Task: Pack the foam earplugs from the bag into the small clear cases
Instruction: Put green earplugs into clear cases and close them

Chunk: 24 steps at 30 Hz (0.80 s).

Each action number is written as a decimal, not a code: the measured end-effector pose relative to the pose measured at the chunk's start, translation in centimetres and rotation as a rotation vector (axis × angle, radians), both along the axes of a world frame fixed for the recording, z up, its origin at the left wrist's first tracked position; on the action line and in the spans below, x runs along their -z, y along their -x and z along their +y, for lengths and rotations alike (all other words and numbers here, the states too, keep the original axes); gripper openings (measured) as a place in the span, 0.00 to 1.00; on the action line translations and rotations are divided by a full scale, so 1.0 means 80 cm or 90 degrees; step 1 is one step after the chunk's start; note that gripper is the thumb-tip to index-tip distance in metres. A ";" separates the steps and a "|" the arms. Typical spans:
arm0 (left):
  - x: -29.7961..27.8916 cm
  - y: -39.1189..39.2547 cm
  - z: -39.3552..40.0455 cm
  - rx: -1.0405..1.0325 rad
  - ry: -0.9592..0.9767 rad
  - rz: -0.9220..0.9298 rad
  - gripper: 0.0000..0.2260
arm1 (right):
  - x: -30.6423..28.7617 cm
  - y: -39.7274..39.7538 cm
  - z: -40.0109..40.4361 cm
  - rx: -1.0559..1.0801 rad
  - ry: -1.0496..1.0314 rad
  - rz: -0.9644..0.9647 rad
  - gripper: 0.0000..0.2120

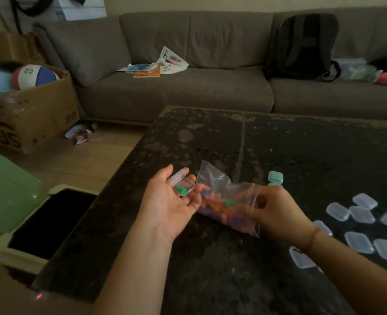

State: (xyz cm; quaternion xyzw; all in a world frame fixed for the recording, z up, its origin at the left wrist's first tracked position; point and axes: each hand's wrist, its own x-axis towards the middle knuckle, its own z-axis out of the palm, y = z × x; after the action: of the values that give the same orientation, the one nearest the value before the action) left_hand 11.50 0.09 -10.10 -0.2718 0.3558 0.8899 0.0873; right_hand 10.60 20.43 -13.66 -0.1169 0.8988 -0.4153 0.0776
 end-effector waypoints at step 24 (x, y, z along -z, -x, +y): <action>0.010 -0.042 0.092 0.288 0.076 0.052 0.19 | -0.068 -0.074 0.050 0.210 0.262 0.027 0.04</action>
State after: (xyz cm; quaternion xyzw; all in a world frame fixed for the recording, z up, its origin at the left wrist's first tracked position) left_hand 14.84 7.42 -10.90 -0.1536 0.4631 0.8352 0.2538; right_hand 16.52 24.43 -8.24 0.0094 0.8039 -0.5936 -0.0351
